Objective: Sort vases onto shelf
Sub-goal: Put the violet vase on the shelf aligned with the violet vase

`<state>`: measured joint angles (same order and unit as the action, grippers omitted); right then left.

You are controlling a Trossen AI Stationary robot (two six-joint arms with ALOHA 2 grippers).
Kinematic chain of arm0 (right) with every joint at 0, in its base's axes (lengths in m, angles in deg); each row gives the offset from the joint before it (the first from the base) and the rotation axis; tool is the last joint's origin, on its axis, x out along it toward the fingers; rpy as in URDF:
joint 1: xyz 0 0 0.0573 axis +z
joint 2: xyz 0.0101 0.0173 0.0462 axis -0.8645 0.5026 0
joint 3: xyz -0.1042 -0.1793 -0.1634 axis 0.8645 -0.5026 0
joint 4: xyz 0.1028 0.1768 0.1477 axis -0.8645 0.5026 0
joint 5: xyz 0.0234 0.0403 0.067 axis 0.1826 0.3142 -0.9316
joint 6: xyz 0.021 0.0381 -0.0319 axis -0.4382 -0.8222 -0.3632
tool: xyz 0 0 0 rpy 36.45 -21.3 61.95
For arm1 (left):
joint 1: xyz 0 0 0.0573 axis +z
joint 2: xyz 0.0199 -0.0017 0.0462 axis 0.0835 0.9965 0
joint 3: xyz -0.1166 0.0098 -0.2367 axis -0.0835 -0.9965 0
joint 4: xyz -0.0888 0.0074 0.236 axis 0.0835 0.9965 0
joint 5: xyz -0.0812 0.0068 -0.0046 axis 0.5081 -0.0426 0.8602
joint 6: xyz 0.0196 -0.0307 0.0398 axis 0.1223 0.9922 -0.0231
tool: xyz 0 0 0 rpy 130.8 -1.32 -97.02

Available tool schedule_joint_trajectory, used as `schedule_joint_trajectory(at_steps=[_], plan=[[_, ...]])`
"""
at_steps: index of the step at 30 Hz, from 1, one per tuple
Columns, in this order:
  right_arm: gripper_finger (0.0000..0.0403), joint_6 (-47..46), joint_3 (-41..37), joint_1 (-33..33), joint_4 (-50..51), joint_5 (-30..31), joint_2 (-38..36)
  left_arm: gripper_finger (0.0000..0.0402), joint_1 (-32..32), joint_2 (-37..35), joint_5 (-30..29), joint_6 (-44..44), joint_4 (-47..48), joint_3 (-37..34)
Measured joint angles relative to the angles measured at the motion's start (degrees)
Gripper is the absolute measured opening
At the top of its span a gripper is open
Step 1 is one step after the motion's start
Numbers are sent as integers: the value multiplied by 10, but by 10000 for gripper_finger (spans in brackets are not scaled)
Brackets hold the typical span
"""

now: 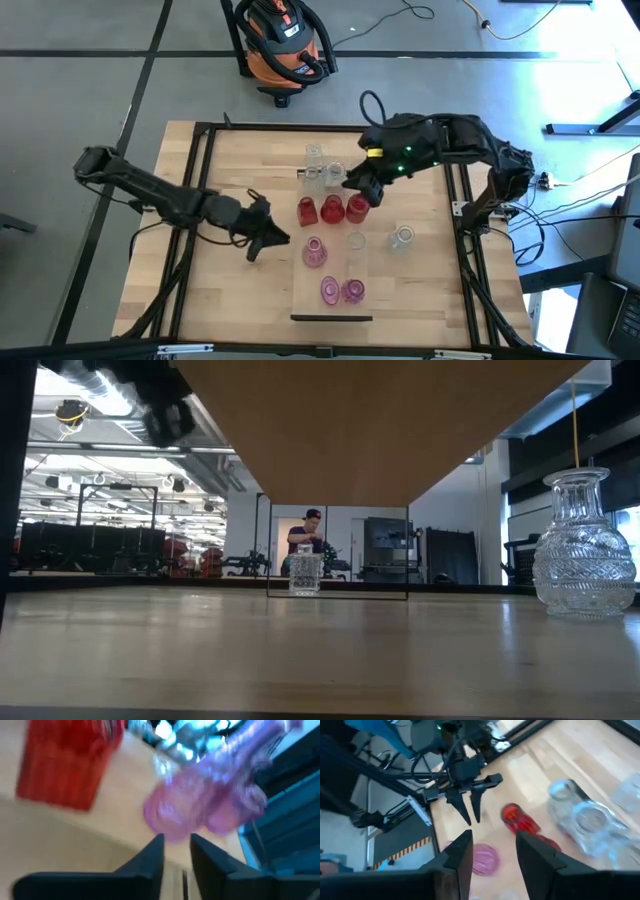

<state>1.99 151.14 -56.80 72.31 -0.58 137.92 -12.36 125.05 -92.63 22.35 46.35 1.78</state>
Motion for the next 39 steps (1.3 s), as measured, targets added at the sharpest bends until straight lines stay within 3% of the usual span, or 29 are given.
schedule_joint_trajectory(at_steps=[5, 10, 16, 23, 32, 39], plan=[[131, -32, -1, 3, 33, 10, -5, 8, 41, 12, 7, -28, -39, -2], [131, -35, 0, 20, 40, 41, -6, 1, 63, 54, 73, -19, -101, -3], [131, -49, -1, 27, 53, 65, -6, 0, 63, 101, 76, 29, -175, -3], [131, -62, -1, 34, 78, 85, -6, 0, 50, 143, 32, 104, -209, -3], [131, -65, -1, 34, 90, 90, -6, 0, 33, 159, -71, 185, -232, -3], [131, -63, -1, 34, 96, 94, -6, 0, 45, 163, -46, 186, -261, -3]])
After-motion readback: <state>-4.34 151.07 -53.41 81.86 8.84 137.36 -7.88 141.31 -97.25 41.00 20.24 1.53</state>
